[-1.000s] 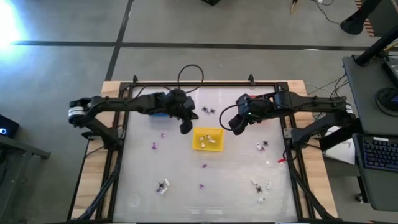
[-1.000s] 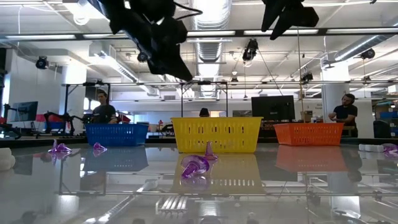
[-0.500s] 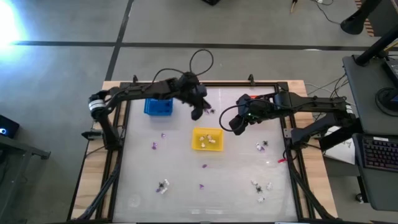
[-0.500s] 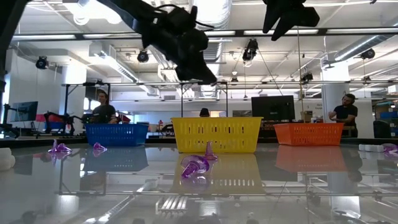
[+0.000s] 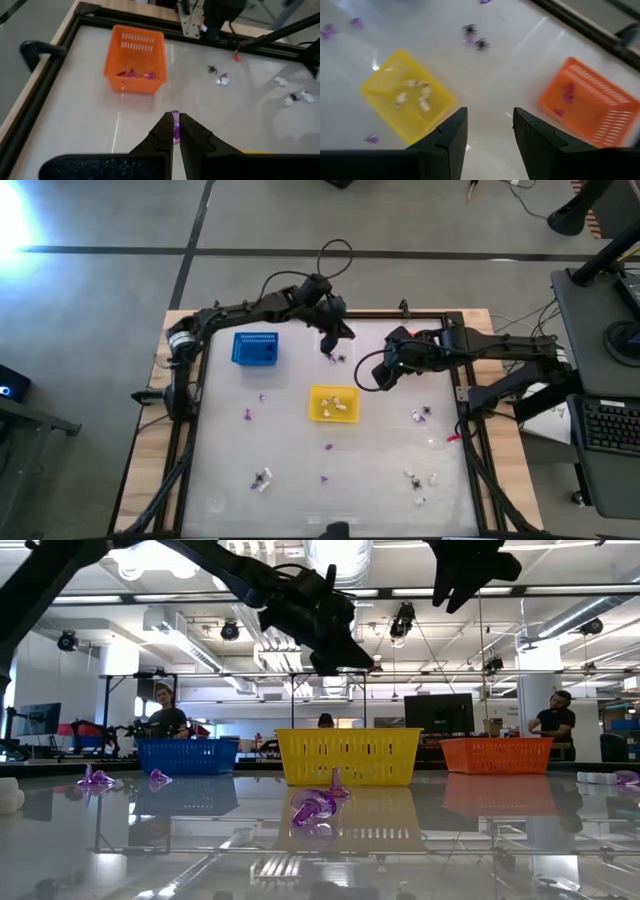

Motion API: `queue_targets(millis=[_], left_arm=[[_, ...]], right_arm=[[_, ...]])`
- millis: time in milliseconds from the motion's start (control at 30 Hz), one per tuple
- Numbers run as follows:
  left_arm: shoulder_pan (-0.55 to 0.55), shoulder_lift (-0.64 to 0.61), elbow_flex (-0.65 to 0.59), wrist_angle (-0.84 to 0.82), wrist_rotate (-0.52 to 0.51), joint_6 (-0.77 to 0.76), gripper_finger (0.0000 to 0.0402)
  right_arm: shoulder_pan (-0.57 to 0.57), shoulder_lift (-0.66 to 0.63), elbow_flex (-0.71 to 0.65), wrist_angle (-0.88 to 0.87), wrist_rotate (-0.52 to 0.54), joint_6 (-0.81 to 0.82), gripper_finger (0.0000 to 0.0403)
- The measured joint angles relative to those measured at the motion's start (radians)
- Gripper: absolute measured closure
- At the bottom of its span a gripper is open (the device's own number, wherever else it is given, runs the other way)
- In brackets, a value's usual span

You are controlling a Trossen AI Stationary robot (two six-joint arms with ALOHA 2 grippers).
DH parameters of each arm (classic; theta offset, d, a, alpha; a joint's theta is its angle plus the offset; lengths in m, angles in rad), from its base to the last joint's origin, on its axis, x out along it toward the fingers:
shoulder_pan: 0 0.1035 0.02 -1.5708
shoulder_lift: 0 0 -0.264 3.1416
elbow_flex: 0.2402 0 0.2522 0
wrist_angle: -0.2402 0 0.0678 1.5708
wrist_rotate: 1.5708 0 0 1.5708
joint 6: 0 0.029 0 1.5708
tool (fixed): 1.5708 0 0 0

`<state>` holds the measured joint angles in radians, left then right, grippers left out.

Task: Sort Halloween decoration
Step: Put the purple witch hat toy into the orange bin

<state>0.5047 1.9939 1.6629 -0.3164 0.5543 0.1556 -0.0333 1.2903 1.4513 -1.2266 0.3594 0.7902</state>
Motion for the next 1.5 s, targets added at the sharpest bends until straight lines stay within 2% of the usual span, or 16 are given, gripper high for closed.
queue_targets(millis=[133, 367, 533, 667, 933, 1067, 1267, 1400, 1500], left_arm=[[0.001, 0.049, 0.07, -0.028, 0.015, 0.024, 0.0401], [0.003, 0.117, 0.215, -0.153, 0.016, 0.097, 0.0401], [0.01, 0.15, 0.283, -0.168, 0.023, 0.125, 0.0401], [0.022, 0.173, 0.306, -0.174, 0.108, 0.124, 0.0401], [0.028, 0.236, 0.38, -0.173, 0.115, 0.155, 0.0401], [0.028, 0.306, 0.48, -0.178, 0.12, 0.149, 0.0401], [0.028, 0.444, 0.697, -0.299, 0.156, 0.153, 0.0401], [0.026, 0.434, 0.603, -0.192, 0.167, 0.117, 0.0401], [0.026, 0.434, 0.593, -0.204, 0.173, 0.115, 0.0401]], right_arm=[[-0.027, 0.0, 0.0, -0.051, 0.07, 0.056, 0.0252], [-0.074, 0.0, -0.006, -0.123, 0.086, 0.136, 0.0252], [-0.081, 0.001, -0.031, -0.136, 0.08, 0.21, 0.0252], [-0.081, 0.001, -0.047, -0.129, 0.077, 0.266, 0.0252], [-0.081, 0.001, -0.058, -0.118, 0.025, 0.32, 0.0252], [-0.066, 0.001, -0.051, -0.111, 0.026, 0.328, 0.0252], [-0.047, 0.001, -0.05, -0.099, 0.033, 0.326, 0.0252], [-0.047, 0.001, -0.05, -0.099, 0.036, 0.312, 0.0252], [-0.047, 0.001, -0.05, -0.098, 0.037, 0.299, 0.0252]])
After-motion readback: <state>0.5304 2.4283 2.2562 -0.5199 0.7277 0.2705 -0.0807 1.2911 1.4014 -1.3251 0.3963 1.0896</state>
